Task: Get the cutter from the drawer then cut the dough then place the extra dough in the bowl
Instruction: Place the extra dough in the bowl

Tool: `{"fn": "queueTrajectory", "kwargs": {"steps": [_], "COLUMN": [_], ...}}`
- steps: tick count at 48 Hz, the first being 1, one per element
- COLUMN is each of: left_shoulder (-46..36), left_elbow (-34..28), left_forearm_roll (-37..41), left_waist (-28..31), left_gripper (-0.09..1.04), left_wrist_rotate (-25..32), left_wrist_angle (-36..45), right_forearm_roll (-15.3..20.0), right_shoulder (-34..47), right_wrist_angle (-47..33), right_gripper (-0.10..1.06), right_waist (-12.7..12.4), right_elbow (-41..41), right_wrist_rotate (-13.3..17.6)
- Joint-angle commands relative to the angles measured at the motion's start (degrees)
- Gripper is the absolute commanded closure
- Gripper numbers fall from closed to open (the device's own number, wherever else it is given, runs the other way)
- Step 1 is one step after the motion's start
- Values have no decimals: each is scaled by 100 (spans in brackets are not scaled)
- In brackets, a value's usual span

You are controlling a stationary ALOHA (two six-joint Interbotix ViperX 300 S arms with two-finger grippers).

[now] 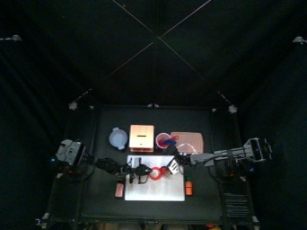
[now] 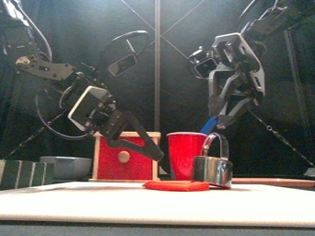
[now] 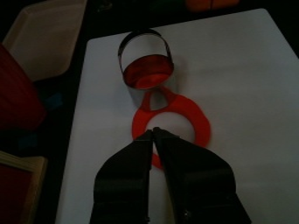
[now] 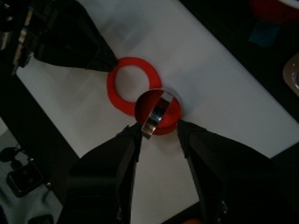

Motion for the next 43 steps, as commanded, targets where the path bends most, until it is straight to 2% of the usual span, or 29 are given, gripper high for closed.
{"fn": "queueTrajectory", "kwargs": {"steps": [1,8,19,43], "left_shoulder": [-44,-44,-35,-18], "left_elbow": [-79,-62,-44,-35], "left_forearm_roll": [0,9,0,-9], "left_waist": [35,35,35,35], "left_gripper": [39,39,39,39], "left_wrist_rotate": [9,9,-9,-9], "left_wrist_angle": [-18,-18,-26,-26], "right_forearm_roll": [-18,18,141,62], "right_shoulder": [185,439,510,861], "right_wrist_angle": [352,510,316,545], "right_gripper": [20,20,20,21], "right_waist": [70,70,97,105], "right_elbow": [-422,-536,-545,-694], "right_wrist_rotate": [-9,-9,-9,-26]}}
